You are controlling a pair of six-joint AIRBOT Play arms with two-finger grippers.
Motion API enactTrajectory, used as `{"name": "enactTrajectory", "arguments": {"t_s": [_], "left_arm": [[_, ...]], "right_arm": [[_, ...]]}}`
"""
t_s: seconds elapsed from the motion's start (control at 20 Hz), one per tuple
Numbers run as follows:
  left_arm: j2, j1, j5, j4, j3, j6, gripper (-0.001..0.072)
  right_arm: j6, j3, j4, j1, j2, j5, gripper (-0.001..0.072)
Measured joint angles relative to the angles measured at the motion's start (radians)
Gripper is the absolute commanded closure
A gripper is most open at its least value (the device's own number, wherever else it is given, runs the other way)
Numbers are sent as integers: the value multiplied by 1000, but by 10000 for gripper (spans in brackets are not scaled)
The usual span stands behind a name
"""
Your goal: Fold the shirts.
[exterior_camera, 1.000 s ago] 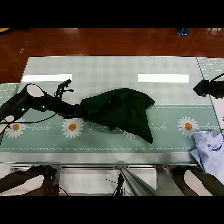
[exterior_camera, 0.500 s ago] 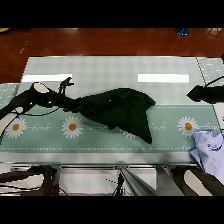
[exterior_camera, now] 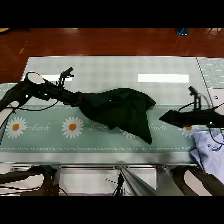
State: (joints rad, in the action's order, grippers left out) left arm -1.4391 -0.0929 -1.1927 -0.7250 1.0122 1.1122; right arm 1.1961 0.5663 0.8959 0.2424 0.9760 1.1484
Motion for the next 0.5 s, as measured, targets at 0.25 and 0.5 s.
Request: {"name": "enactTrajectory", "arguments": {"t_s": [0.25, 0.5], "left_arm": [[13, 0, -38, 1, 8, -14, 678], [33, 0, -56, 19, 14, -18, 678]], "right_arm": [[27, -110, -65, -185, 0, -151, 174], [201, -135, 10, -389, 6, -369, 201]]}}
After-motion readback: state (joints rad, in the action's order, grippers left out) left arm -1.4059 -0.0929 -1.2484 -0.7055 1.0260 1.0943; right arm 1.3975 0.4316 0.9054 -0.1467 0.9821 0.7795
